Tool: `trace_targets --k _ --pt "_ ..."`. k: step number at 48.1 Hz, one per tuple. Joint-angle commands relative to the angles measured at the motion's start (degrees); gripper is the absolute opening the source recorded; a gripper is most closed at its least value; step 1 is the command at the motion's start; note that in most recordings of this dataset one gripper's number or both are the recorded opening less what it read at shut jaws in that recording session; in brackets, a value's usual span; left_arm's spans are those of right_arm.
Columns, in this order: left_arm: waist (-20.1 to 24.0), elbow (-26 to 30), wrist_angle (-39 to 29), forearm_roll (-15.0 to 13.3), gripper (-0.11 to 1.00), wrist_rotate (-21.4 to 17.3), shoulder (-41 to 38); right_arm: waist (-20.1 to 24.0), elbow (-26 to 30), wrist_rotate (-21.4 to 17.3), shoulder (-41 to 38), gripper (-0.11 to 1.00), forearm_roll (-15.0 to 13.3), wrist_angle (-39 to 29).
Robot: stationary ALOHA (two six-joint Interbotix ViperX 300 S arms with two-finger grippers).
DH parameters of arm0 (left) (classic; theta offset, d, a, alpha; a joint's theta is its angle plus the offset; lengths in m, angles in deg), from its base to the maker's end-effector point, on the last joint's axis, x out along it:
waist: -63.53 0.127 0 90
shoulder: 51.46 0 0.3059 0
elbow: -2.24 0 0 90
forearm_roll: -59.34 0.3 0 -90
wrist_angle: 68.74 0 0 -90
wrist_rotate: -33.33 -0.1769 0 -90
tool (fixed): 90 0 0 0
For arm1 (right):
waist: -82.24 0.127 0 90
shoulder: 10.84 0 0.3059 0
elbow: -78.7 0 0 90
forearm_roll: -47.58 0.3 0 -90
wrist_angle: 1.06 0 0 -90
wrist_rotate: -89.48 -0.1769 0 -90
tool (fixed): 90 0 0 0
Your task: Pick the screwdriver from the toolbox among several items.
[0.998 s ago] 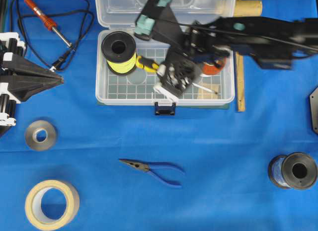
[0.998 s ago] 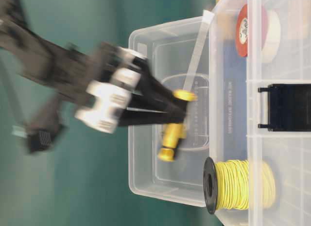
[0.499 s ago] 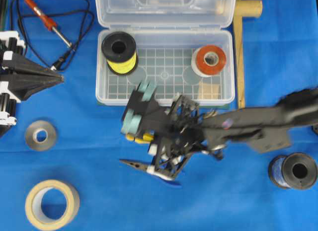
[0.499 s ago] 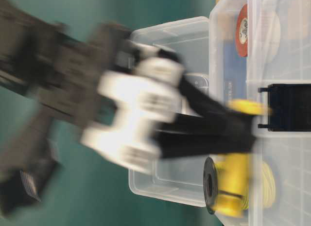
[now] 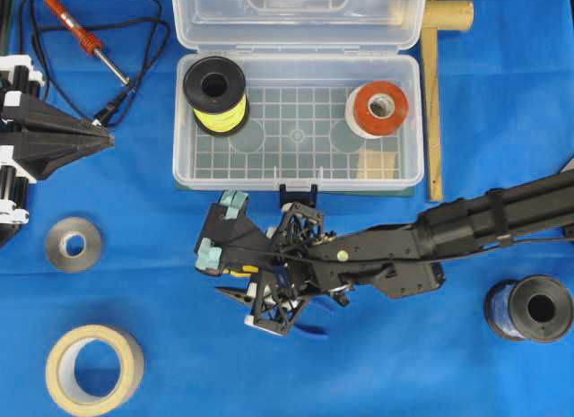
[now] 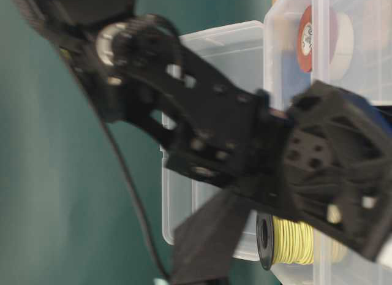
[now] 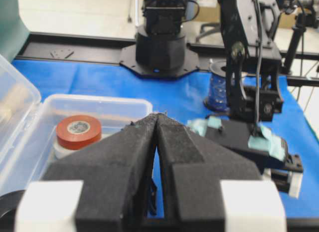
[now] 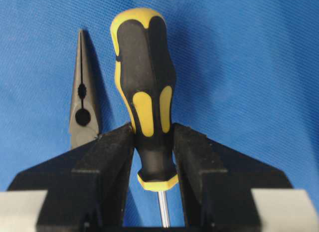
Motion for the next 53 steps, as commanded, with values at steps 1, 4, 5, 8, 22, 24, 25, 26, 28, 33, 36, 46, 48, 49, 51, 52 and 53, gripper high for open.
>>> trace_targets --k 1,4,5,8,22,24,25,26,28,33,36,46,48,49,51,52,53 --pt "0.7 0.4 0.4 -0.1 0.00 0.0 -0.2 -0.5 1.0 -0.2 0.9 0.26 0.4 0.6" --pt "0.8 0.4 0.4 -0.1 0.00 0.0 -0.2 -0.7 0.7 -0.1 0.7 0.26 1.1 0.6" --pt "0.9 0.4 0.4 -0.1 0.00 0.0 -0.2 -0.8 0.6 0.0 0.7 0.26 1.2 0.6" --pt "0.8 0.4 0.4 -0.1 0.00 0.0 -0.2 -0.8 0.6 0.1 0.7 0.26 1.3 0.6" --pt "0.8 0.3 0.3 -0.1 0.00 0.0 -0.2 -1.0 0.6 0.4 2.9 0.60 1.1 -2.0" --pt "0.8 0.3 0.4 -0.1 0.00 0.1 -0.1 -0.9 0.5 0.4 4.2 0.71 0.7 -3.2" --pt "0.8 0.3 0.3 -0.1 0.00 0.1 -0.1 -0.9 0.5 0.4 5.0 0.76 0.4 -3.8" --pt "0.8 0.3 0.3 -0.1 0.00 0.1 0.1 -0.9 0.4 0.5 5.9 0.80 -0.2 -4.4" --pt "0.9 0.2 0.4 -0.1 0.00 0.1 0.1 -0.7 0.3 0.5 7.8 0.82 -1.3 -5.7" --pt "0.8 0.3 0.4 -0.1 0.00 0.1 0.5 0.1 -1.1 0.4 14.4 0.76 -5.1 -8.4" --pt "0.8 0.2 0.4 -0.1 0.00 0.2 0.8 0.8 -2.5 0.4 18.2 0.77 -7.3 -9.2" --pt "0.8 0.2 0.4 -0.1 0.00 0.2 1.0 2.7 -12.5 -0.4 33.0 0.77 -14.4 -8.8" --pt "0.8 0.2 0.4 -0.1 0.00 0.3 1.0 2.9 -15.3 -0.5 35.8 0.77 -15.3 -8.1" --pt "0.8 0.2 0.3 -0.1 0.00 0.3 1.0 2.9 -16.7 -0.5 37.2 0.77 -15.7 -7.6" --pt "0.8 0.2 0.4 -0.1 0.00 0.3 1.0 2.9 -19.8 -0.6 39.9 0.77 -16.3 -6.6" --pt "0.8 0.2 0.4 -0.1 0.00 0.3 1.0 2.9 -21.3 -0.8 41.3 0.77 -16.6 -5.9" --pt "0.8 0.2 0.4 -0.1 0.00 0.3 1.0 2.9 -22.9 -0.9 42.8 0.77 -16.9 -5.2"
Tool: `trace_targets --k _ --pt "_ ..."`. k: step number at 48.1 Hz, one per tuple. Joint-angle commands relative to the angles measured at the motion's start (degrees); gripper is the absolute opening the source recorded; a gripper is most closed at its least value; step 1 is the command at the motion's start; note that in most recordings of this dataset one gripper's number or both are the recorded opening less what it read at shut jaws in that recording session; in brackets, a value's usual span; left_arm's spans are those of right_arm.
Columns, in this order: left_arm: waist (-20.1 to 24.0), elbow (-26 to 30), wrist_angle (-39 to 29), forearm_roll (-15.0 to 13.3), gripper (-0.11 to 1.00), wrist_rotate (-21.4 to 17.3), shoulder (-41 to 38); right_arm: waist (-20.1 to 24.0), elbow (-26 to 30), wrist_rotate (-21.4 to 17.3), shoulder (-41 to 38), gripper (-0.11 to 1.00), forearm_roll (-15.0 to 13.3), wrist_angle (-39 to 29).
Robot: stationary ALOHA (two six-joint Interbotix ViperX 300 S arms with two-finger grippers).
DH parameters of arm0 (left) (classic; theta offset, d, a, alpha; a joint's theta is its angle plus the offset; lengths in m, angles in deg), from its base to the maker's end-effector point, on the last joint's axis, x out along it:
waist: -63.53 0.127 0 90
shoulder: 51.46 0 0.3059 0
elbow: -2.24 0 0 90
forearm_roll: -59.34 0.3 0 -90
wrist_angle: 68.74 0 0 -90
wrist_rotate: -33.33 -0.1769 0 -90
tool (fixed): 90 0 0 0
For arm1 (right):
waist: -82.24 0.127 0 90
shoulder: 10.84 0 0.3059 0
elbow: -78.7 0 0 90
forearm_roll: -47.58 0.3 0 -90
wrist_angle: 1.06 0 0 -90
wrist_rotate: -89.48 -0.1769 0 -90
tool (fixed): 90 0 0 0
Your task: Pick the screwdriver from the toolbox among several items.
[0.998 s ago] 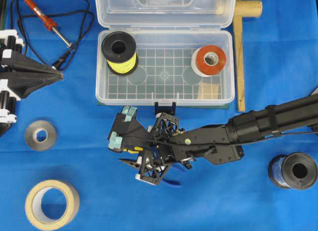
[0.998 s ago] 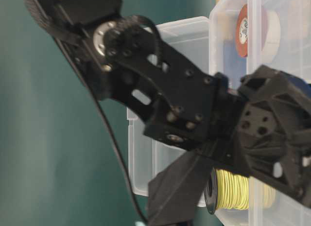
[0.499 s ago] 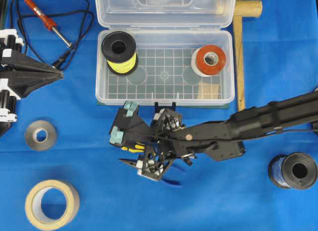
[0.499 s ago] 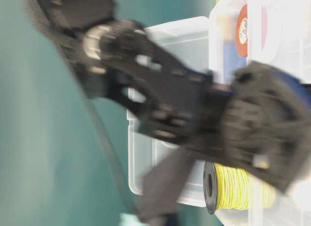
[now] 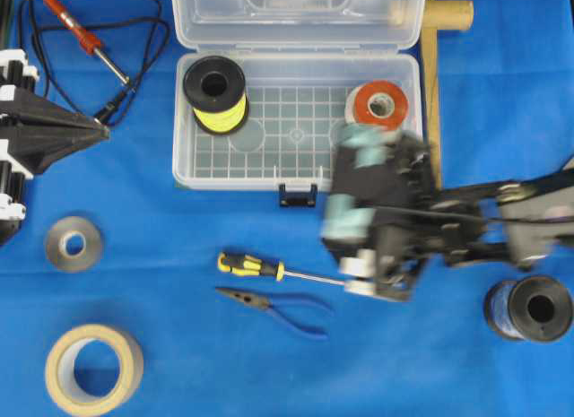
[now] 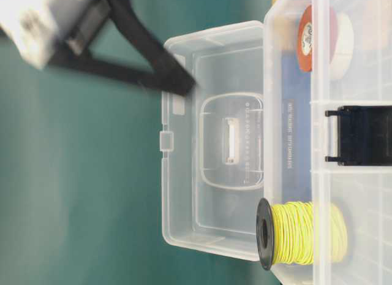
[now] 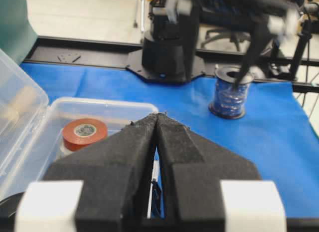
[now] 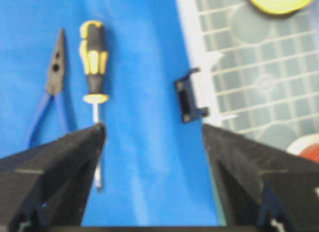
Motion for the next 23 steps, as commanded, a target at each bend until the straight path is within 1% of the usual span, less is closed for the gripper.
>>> trace_targets --k 1,6,15,23 --pt "0.1 0.5 0.5 -0.2 0.00 0.0 -0.3 0.2 -5.4 -0.4 7.1 0.77 -1.5 2.7" --pt "0.1 0.4 0.7 -0.2 0.00 -0.1 -0.2 0.2 -13.4 -1.0 16.2 0.77 -3.0 6.5" --pt "-0.4 0.4 0.8 -0.2 0.00 0.0 -0.4 0.2 -26.5 -1.1 31.6 0.77 -5.7 10.2" --pt "-1.5 0.4 1.1 -0.2 0.00 -0.1 -0.4 0.1 -35.8 -1.1 42.3 0.77 -7.7 11.7"
